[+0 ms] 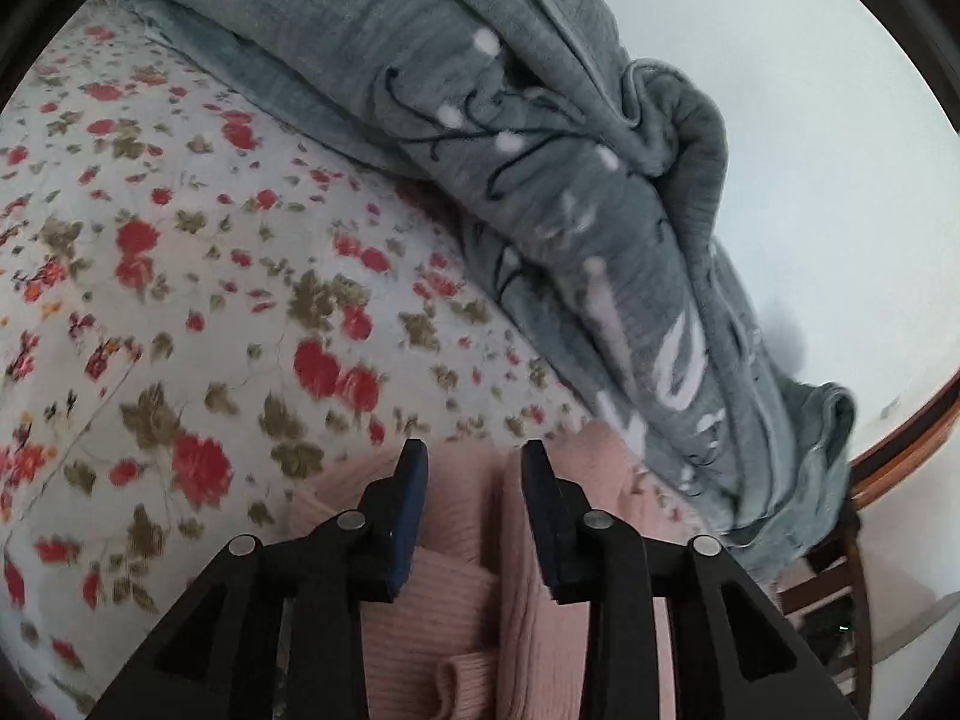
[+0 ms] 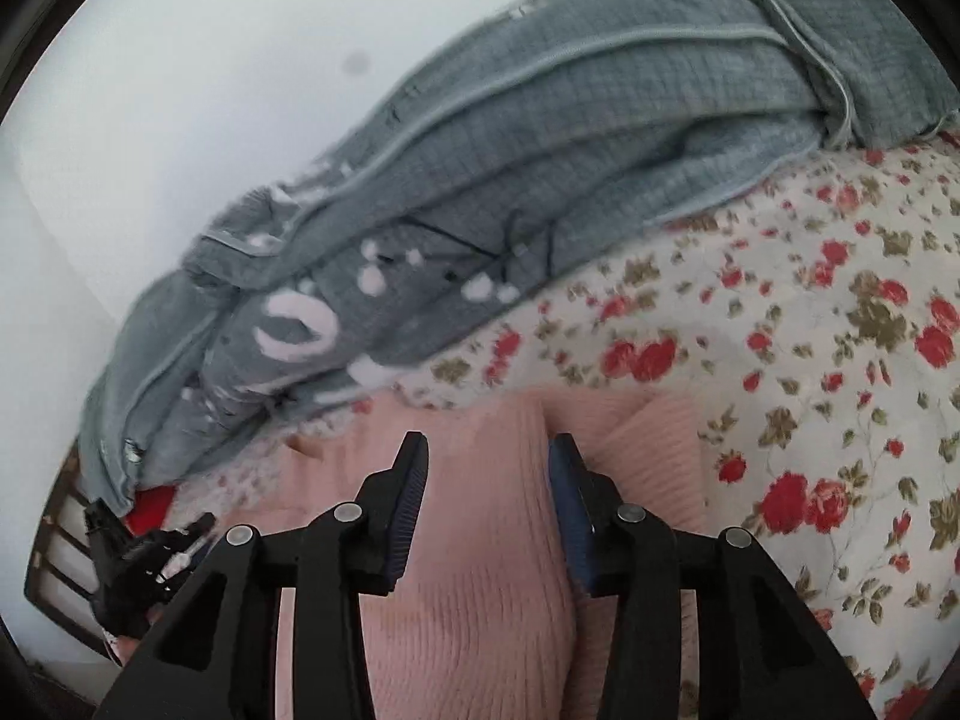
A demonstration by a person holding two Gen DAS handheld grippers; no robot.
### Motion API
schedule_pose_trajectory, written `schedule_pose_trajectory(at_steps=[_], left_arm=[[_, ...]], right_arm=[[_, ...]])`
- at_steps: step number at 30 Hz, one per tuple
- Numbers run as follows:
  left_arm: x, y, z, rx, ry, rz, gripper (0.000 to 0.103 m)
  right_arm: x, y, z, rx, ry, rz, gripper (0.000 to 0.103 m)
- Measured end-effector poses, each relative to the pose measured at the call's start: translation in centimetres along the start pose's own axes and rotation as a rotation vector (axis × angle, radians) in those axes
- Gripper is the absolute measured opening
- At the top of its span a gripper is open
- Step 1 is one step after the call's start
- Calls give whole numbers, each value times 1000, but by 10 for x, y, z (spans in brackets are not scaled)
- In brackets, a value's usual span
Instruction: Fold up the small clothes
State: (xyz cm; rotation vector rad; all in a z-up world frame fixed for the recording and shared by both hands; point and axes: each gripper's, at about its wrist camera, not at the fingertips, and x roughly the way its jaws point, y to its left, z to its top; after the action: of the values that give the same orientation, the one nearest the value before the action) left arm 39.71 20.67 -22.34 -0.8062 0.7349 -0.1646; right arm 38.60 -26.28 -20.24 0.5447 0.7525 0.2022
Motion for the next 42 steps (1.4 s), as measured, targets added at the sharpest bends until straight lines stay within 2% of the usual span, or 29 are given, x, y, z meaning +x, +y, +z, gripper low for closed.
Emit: schedule_pose_trajectory(at_steps=[2,5,8,11,14,17,21,22,23,24,25,27,31,33,35,37,39,40,41,42], left_arm=[[-3,-8,-1,38,-22,-9,38],[1,-22,-6,109,27,-89,39],[4,-37,-12,180,60,-137,40],[10,-44,-17,223,104,-122,40],[15,-46,-21,242,127,-92,40],[20,-43,-23,238,153,-59,38],[23,-43,-25,258,145,-5,35],[24,-43,-27,270,145,12,28],[26,-44,-27,277,149,28,23],[28,-43,-28,281,155,42,8],[29,-42,-29,278,162,43,2],[25,-39,-26,261,145,17,2],[1,-35,-17,222,36,-85,2],[-6,-31,-13,197,6,-103,2],[-10,-24,-9,156,-11,-105,2],[-5,-19,-6,122,16,-95,2],[3,-18,-6,112,72,-97,2],[6,-20,-8,125,86,-72,3],[9,-23,-9,142,96,-42,5],[11,-26,-10,158,113,-14,19]], right_arm=[[4,1,0,-21,0,-29,45],[17,0,-2,-23,67,-91,45],[15,-1,-1,-10,77,-89,45],[-1,7,10,-31,112,-89,44],[-6,22,20,-125,122,-147,44],[20,38,21,-258,233,-250,44],[61,37,13,-333,338,-269,42],[63,37,12,-347,325,-264,38],[62,38,12,-360,306,-250,22],[59,40,11,-380,293,-224,8],[56,41,10,-383,281,-199,9],[49,36,10,-379,234,-148,8],[37,23,23,-301,180,-53,8],[27,20,31,-272,147,-4,8],[25,22,35,-278,132,4,8],[32,25,34,-293,150,-32,8],[57,25,27,-307,215,-102,8],[67,23,24,-306,244,-116,8],[70,20,24,-295,256,-110,8],[65,19,27,-279,243,-92,9]])
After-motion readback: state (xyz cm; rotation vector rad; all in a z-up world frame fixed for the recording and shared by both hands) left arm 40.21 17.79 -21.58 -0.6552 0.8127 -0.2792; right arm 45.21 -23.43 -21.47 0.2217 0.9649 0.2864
